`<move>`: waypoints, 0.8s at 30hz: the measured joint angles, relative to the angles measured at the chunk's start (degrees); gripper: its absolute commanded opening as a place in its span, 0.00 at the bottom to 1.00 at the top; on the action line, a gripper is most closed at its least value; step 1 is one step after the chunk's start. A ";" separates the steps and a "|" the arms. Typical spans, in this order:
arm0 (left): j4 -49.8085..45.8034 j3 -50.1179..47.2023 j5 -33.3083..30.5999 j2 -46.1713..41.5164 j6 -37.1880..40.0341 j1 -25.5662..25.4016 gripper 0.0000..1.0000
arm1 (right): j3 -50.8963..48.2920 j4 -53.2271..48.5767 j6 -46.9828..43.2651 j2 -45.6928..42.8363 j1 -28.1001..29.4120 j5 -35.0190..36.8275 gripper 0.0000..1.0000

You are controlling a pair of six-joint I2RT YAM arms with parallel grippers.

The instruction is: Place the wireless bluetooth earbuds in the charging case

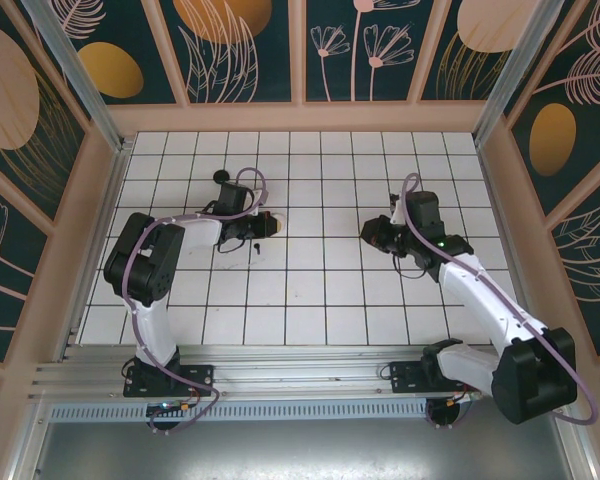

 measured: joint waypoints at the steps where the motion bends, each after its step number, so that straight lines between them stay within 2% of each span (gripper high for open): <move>1: -0.26 0.17 -0.44 0.00 0.02 0.00 0.15 | 0.00 0.07 0.00 0.33 0.00 -0.15 0.14; 9: -5.60 2.86 -5.68 -0.04 2.73 -0.04 0.42 | 0.92 -0.13 0.02 2.62 0.00 -0.66 0.21; 14: -10.67 4.92 -9.38 -1.36 4.57 -0.02 0.50 | 4.57 -0.79 0.00 4.50 -0.11 -0.31 0.22; 20: -16.90 12.24 -12.52 -1.77 7.37 0.87 0.56 | 11.04 -2.32 -0.13 8.59 -0.74 -0.24 0.23; 24: -21.29 18.91 -15.69 -1.75 8.70 4.07 0.70 | 14.75 -3.76 -0.48 10.82 -1.09 -0.22 0.23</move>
